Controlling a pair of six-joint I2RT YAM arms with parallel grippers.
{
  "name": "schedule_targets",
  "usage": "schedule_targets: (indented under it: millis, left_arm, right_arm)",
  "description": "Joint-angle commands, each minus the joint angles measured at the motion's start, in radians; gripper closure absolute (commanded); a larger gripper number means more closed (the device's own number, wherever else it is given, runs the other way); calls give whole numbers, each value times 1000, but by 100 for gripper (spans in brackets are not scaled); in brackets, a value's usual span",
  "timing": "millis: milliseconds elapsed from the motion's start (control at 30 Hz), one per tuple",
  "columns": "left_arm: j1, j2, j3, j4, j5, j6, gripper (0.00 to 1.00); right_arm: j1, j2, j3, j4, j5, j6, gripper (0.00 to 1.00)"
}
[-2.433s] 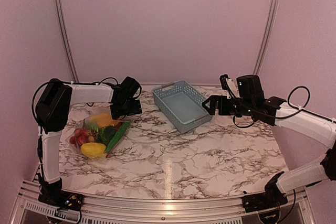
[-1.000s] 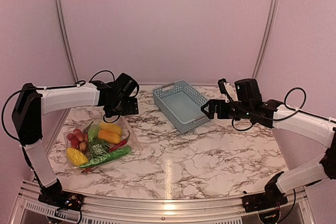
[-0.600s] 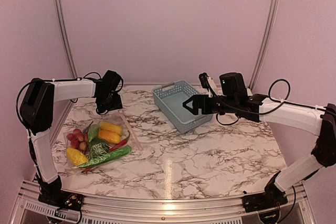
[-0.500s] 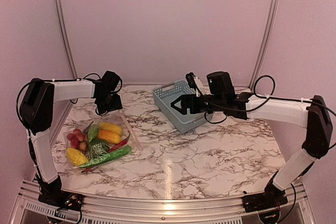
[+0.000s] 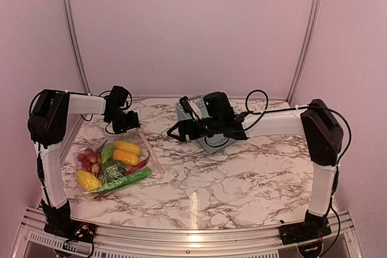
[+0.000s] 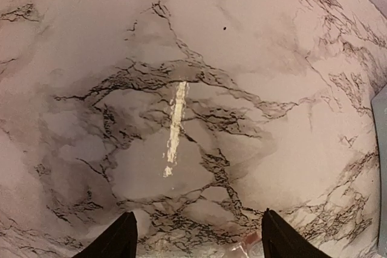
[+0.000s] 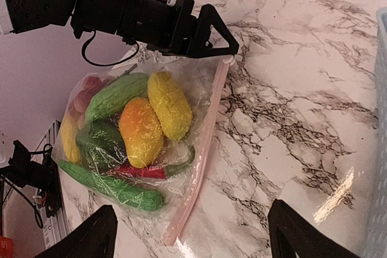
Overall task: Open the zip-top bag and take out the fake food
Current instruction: Unzip the zipper food storage bag at the center of the board.
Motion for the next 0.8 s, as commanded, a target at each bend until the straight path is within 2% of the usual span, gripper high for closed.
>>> schedule_targets:
  millis: [0,367,467,533,600,700,767]
  left_arm:
    - [-1,43,16,47,136,77,28]
    - [-1,-20,-63,91,248,85,42]
    - [0,-49,-77,72,254,98,42]
    - [1,-61,-82,61,250,108,33]
    - [4,-71,-91,55,246,115,30]
    - [13,-84,-101,42,237,124,30]
    - [19,-93,-103,21,220,138,34]
  right_arm:
    - [1,58,67,18,-55,-21,16]
    - [1,126,82,30,-81,-25,16]
    - [1,136,84,30,-81,-26,16]
    - [1,140,83,31,-85,-25,16]
    - [1,144,80,35,-89,-23,16]
    - [1,144,73,42,-91,-21,16]
    - [1,142,67,45,-92,-21,15]
